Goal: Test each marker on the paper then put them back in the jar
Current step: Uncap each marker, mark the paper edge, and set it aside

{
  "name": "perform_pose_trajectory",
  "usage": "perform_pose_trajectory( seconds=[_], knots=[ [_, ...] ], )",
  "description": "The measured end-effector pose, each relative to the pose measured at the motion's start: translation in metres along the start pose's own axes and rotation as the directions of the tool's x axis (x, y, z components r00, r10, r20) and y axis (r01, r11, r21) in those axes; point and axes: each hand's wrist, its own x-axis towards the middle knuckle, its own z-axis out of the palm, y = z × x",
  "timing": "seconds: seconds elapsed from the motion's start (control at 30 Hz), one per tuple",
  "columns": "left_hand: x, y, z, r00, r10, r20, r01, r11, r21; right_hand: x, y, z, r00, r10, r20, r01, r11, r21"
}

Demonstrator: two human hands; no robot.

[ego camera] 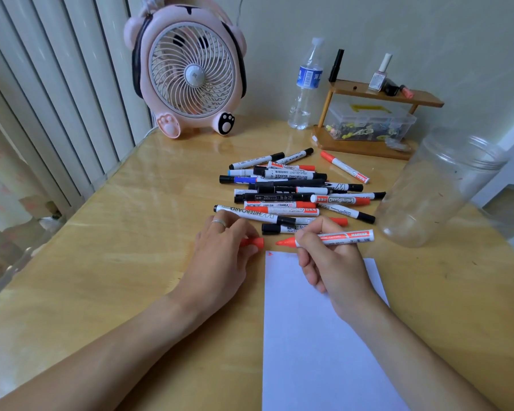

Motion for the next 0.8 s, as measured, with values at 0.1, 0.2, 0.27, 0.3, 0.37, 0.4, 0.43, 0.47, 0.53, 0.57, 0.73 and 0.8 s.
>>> perform_pose_trajectory(
  seconds=[0.1, 0.2, 0.27, 0.3, 0.37, 0.4, 0.43, 0.47, 0.53, 0.57, 0.73, 0.8],
  knots=[
    [0.000, 0.004, -0.003, 0.999, 0.034, -0.034, -0.036, 0.998, -0.049, -0.003, -0.001, -0.002, 0.999, -0.023, 0.038, 0.022, 0.999, 0.039],
    [-0.003, 0.009, -0.003, 0.999, 0.040, -0.015, -0.041, 0.996, -0.083, -0.005, -0.003, -0.002, 0.998, -0.036, 0.053, 0.033, 0.998, 0.057],
    [-0.003, 0.009, -0.003, 0.998, 0.062, -0.012, -0.063, 0.993, -0.104, -0.005, -0.003, -0.002, 0.996, -0.051, 0.074, 0.046, 0.997, 0.058],
    [-0.004, 0.009, -0.004, 0.997, 0.083, -0.007, -0.084, 0.989, -0.120, -0.005, -0.003, -0.002, 0.994, -0.059, 0.088, 0.055, 0.997, 0.049],
    [-0.004, 0.012, -0.006, 0.991, 0.132, 0.020, -0.127, 0.980, -0.154, -0.005, -0.001, -0.002, 0.986, -0.083, 0.144, 0.081, 0.997, 0.015],
    [-0.004, 0.013, -0.007, 0.988, 0.154, 0.032, -0.147, 0.976, -0.162, -0.004, -0.001, -0.002, 0.980, -0.097, 0.174, 0.099, 0.995, -0.003],
    [-0.005, 0.014, -0.007, 0.985, 0.171, 0.037, -0.163, 0.973, -0.164, -0.004, -0.001, -0.002, 0.974, -0.106, 0.198, 0.111, 0.994, -0.014],
    [-0.005, 0.015, -0.007, 0.983, 0.180, 0.033, -0.172, 0.971, -0.163, -0.004, -0.002, -0.003, 0.970, -0.112, 0.216, 0.117, 0.993, -0.010],
    [-0.005, 0.013, -0.007, 0.985, 0.174, 0.018, -0.169, 0.973, -0.160, -0.002, -0.002, -0.007, 0.966, -0.087, 0.243, 0.077, 0.996, 0.054],
    [-0.005, 0.011, -0.007, 0.985, 0.170, 0.011, -0.166, 0.972, -0.165, -0.001, -0.001, -0.008, 0.968, -0.057, 0.244, 0.034, 0.995, 0.096],
    [-0.004, 0.011, -0.006, 0.984, 0.174, 0.022, -0.166, 0.965, -0.203, 0.002, 0.000, -0.011, 0.995, -0.086, 0.053, 0.076, 0.984, 0.158],
    [-0.002, 0.010, -0.006, 0.988, 0.157, 0.003, -0.151, 0.953, -0.262, 0.003, -0.003, -0.019, 0.991, -0.121, 0.050, 0.112, 0.982, 0.152]
  ],
)
